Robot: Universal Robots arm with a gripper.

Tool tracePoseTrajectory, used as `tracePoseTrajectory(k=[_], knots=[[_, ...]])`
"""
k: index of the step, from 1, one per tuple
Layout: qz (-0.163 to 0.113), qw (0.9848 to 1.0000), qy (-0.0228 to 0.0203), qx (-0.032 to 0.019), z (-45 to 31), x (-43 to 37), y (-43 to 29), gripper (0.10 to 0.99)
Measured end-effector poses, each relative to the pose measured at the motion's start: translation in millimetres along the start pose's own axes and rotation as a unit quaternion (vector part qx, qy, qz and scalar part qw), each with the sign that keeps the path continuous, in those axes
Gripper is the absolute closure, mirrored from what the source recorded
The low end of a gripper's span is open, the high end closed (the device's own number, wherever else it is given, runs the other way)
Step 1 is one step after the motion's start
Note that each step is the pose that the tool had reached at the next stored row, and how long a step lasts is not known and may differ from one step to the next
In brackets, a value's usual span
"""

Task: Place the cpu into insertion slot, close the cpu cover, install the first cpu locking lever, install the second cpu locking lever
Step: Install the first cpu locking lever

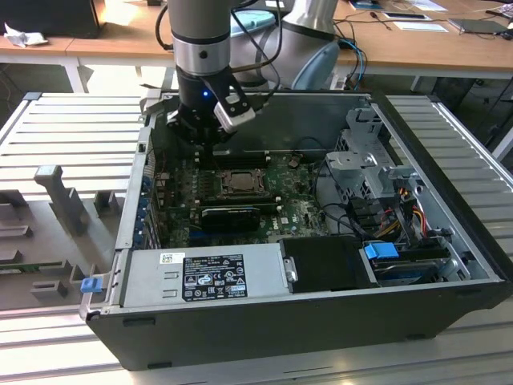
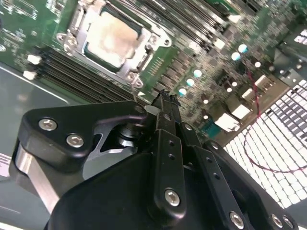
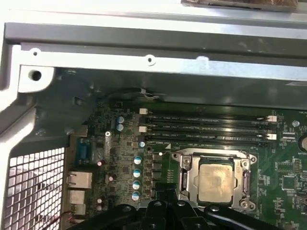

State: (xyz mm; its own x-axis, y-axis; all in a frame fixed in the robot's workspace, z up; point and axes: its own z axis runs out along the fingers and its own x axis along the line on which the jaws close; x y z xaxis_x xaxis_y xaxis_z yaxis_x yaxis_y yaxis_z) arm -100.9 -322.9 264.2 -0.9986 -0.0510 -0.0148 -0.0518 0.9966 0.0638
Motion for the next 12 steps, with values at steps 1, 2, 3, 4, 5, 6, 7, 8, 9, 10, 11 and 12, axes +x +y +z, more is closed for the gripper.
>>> tracePoseTrajectory(k=[1,2,3,4,5,6,7,8,9,10,11,12], knots=[[0.000,1.0000,0.0000,0.0000,0.3,3.1,0.3,0.980],[0.001,1.0000,-0.0001,0.0000,0.6,5.8,0.6,0.980],[0.001,1.0000,-0.0001,-0.0001,1.1,8.2,1.0,0.980],[0.001,1.0000,-0.0001,-0.0001,1.5,10.5,1.5,0.980],[0.001,1.0000,0.0000,-0.0003,1.9,12.2,2.2,0.980],[0.001,1.0000,0.0004,-0.0006,2.2,12.7,2.9,0.980],[0.002,1.0000,0.0005,-0.0009,2.8,12.8,3.9,0.980],[0.002,1.0000,0.0008,-0.0015,4.3,12.7,7.1,0.980],[0.002,1.0000,0.0009,-0.0021,5.8,12.8,10.5,0.980],[0.002,1.0000,0.0009,-0.0022,6.6,12.8,13.2,0.980],[0.002,1.0000,0.0010,-0.0023,7.6,12.8,17.3,0.980],[0.002,1.0000,0.0009,-0.0023,8.3,12.7,20.5,0.980]])
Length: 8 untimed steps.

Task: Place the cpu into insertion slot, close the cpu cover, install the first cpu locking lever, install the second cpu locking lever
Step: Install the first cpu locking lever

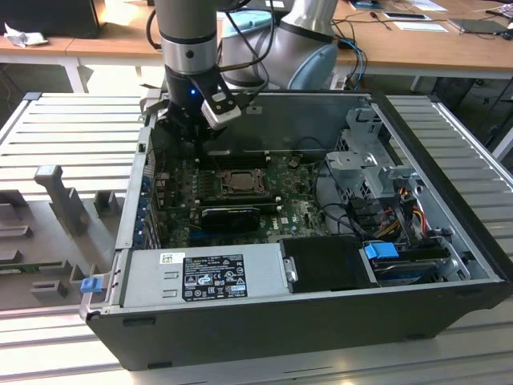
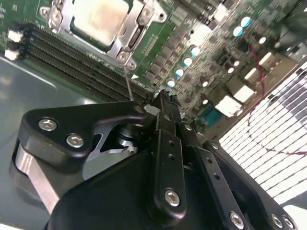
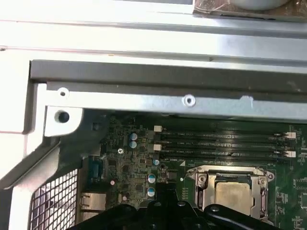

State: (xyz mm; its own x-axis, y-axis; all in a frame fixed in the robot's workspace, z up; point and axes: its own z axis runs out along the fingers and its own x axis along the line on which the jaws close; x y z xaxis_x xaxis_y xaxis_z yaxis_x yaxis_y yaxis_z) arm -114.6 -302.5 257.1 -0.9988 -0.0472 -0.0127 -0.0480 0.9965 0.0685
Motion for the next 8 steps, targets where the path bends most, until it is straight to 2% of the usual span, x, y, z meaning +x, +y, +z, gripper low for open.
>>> tracePoseTrajectory(k=[5,6,8], knots=[[0.000,1.0000,0.0000,0.0000,0.8,-0.9,9.8,0.980],[0.000,1.0000,0.0000,0.0000,0.9,-3.4,10.5,0.980],[0.000,1.0000,0.0003,0.0000,1.0,-15.8,10.0,0.980]])
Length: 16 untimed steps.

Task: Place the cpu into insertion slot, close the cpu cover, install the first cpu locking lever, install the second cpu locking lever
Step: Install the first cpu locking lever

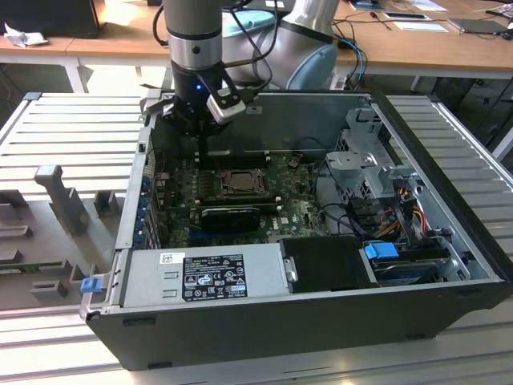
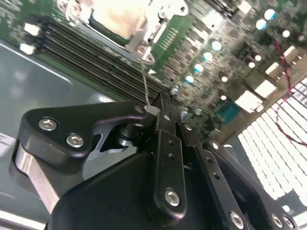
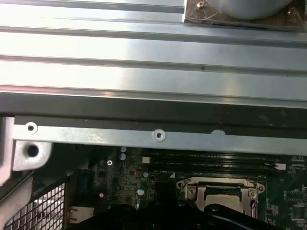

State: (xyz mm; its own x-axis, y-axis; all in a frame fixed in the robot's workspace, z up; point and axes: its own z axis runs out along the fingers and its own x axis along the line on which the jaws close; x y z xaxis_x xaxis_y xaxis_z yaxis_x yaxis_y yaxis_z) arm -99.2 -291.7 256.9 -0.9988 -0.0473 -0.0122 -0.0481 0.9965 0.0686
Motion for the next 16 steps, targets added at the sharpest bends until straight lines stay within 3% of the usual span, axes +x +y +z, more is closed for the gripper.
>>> tracePoseTrajectory(k=[4,8,10,16], knots=[[0.000,1.0000,0.0002,0.0000,0.1,-12.0,-0.6,0.980],[0.000,1.0000,0.0012,0.0000,1.2,-35.6,-1.8,0.980],[0.001,1.0000,0.0042,-0.0005,2.6,-46.5,-2.2,0.980],[0.001,1.0000,0.0041,-0.0017,4.2,-48.3,-2.8,0.980]])
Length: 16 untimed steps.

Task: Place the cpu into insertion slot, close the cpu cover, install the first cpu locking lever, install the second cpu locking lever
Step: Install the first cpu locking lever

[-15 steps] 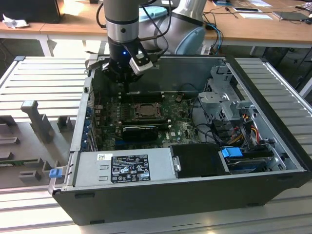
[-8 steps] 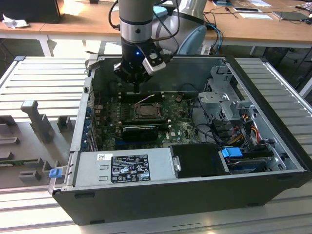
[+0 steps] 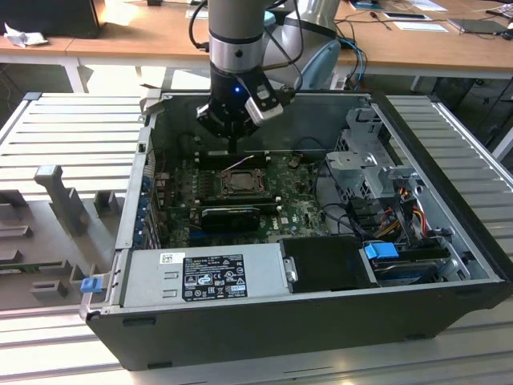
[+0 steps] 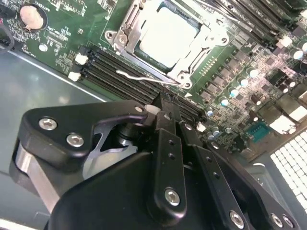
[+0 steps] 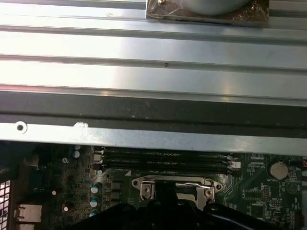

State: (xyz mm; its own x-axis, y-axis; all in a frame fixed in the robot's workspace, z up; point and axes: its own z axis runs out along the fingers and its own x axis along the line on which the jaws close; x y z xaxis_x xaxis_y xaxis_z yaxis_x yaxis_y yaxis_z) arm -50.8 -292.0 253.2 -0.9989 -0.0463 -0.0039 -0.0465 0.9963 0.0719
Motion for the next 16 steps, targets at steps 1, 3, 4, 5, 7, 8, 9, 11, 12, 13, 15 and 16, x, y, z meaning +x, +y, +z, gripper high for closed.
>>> tracePoseTrajectory(k=[1,3,4,5,7,8,9,11,12,13,15,16], knots=[[0.000,1.0000,0.0000,0.0000,0.2,-0.1,0.0,0.980],[0.000,1.0000,0.0001,0.0000,0.4,-0.9,0.0,0.980],[0.000,1.0000,0.0001,0.0001,0.4,-0.9,-0.1,0.980],[0.000,1.0000,0.0001,0.0000,0.5,-2.8,-0.1,0.980],[0.000,1.0000,0.0000,-0.0002,0.6,-3.9,-1.4,0.980],[0.000,1.0000,0.0000,-0.0001,1.2,-4.4,-1.7,0.980],[0.000,1.0000,0.0001,-0.0019,1.7,-4.4,-2.1,0.980],[0.000,1.0000,-0.0003,-0.0084,2.8,-4.5,-2.4,0.980],[0.000,0.9999,-0.0005,-0.0122,3.1,-4.5,-2.6,0.980],[0.000,0.9998,-0.0009,-0.0209,3.2,-4.6,-2.8,0.980],[0.000,0.9995,-0.0015,-0.0324,4.0,-4.6,-3.0,0.980],[-0.001,0.9994,-0.0017,-0.0333,5.6,-4.7,-3.1,0.980]])
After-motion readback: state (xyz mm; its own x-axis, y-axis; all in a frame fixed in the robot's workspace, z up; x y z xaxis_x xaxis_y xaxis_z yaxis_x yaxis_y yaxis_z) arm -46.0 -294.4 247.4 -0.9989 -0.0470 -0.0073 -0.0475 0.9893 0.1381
